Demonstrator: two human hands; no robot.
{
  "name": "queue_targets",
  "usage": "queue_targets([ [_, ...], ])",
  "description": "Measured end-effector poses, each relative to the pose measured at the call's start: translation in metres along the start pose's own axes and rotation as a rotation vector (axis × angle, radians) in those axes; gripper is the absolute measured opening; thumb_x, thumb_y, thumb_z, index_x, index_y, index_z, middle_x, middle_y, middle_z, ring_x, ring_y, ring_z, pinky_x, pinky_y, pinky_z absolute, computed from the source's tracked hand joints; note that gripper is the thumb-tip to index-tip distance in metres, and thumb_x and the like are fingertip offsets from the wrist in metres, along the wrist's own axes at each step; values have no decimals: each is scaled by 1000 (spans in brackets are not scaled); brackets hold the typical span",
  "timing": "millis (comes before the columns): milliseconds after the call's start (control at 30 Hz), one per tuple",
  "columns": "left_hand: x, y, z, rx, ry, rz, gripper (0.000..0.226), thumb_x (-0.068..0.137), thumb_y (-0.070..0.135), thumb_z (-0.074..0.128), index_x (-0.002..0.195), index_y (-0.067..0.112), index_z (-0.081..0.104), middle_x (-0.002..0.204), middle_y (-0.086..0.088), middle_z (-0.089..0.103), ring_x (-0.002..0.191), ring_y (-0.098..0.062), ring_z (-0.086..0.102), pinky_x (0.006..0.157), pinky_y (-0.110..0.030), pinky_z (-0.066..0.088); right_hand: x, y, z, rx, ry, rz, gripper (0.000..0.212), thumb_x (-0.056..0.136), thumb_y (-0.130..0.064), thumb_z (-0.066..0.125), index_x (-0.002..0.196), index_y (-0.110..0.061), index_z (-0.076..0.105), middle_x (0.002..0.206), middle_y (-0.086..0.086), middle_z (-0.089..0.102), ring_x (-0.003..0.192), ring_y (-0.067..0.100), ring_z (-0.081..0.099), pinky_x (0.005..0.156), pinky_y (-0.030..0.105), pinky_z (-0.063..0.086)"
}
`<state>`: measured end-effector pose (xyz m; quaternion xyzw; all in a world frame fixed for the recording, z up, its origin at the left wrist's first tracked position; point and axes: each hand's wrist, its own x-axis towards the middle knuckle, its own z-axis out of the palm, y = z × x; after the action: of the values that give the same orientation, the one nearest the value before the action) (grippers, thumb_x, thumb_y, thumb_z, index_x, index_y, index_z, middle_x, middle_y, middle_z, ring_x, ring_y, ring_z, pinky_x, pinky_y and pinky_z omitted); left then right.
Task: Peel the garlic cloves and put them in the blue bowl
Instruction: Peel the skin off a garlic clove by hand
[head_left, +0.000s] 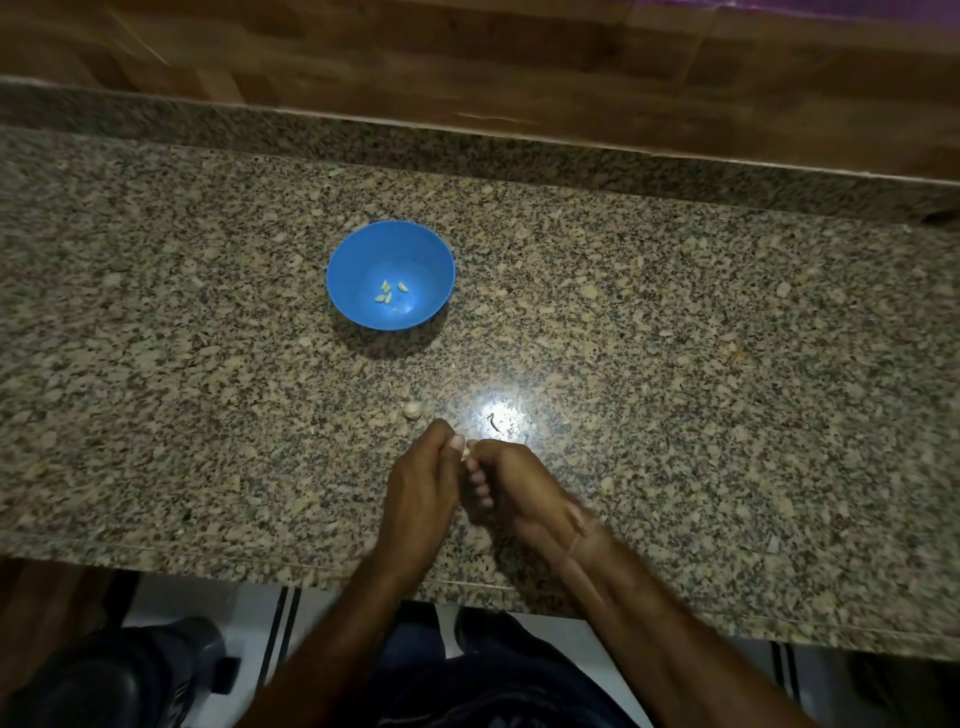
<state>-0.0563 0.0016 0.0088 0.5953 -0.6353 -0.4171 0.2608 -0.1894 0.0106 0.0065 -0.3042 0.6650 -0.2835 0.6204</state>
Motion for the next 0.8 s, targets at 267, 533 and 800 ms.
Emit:
queue_targets([
  [267,6,9,-8,-167,-165,-275,35,109,20,44,75,17,48,59,5,45,52,-10,39,47,-25,31,-10,10,10,-30,149,-289,35,107,-17,52,73,-10,53,65,-3,49,61,6,43,57,23,33],
  [533,10,-7,-23,-245,-91,-179,34,109,27,52,78,12,57,66,6,54,63,-9,49,60,-27,40,-23,-3,21,182,50,-198,27,107,-17,58,84,-6,65,74,3,64,69,11,60,67,26,51],
  [800,19,-15,-47,-139,-123,-137,32,108,29,54,78,21,61,66,7,64,60,-6,58,56,-21,42,-17,-10,23,10,177,-355,8,96,-16,73,94,-12,80,89,5,80,89,27,77,86,43,61],
])
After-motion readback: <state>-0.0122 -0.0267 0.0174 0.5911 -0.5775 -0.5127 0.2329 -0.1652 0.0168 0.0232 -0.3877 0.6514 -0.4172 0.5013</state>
